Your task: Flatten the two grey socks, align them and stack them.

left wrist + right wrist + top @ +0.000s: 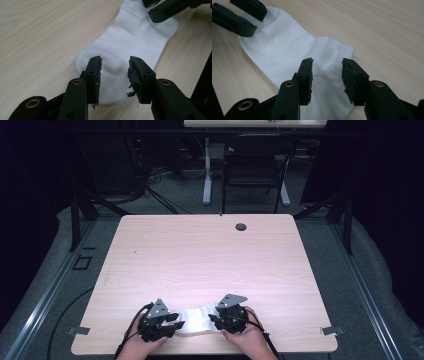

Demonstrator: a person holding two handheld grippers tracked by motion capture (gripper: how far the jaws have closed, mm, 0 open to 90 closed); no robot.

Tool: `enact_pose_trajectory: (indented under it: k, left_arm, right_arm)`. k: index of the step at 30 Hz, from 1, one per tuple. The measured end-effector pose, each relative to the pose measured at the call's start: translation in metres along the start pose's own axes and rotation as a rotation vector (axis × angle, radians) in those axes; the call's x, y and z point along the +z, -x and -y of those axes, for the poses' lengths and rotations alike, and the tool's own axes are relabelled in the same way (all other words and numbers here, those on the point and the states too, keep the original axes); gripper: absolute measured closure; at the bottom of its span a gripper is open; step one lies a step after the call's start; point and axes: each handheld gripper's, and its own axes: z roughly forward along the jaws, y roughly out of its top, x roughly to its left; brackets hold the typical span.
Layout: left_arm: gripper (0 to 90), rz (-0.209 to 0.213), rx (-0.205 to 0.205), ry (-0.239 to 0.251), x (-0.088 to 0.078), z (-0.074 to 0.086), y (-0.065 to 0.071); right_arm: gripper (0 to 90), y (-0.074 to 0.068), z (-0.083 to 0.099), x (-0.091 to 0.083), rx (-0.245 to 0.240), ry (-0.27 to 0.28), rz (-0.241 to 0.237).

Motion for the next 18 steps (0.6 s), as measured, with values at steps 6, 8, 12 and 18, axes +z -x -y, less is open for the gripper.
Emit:
enact_pose_trajectory:
  k: [6,8,12,18]
  left_arm:
    - [59.0,0.005,0.012,-0.014,0.0019,0.003,-0.0015]
    - [58.7,0.004,0.012,-0.015,0.0023,0.0036,-0.0015]
    - [59.0,0.0,0.033,-0.032,0.0056,0.0073,-0.0013]
    - [61.4,-0.004,0.051,-0.026,0.0059,0.009,-0.0021]
  right_arm:
    - [60.1,-0.002,0.0037,0.0025,-0.007,-0.014,-0.006]
    - [60.1,-0.0023,0.0043,0.0028,-0.006,-0.013,-0.005]
    - [61.1,-0.0021,0.0077,0.0025,-0.011,-0.027,-0.004]
    - [64.2,-0.0011,0.0104,0.0013,-0.018,-0.043,-0.001]
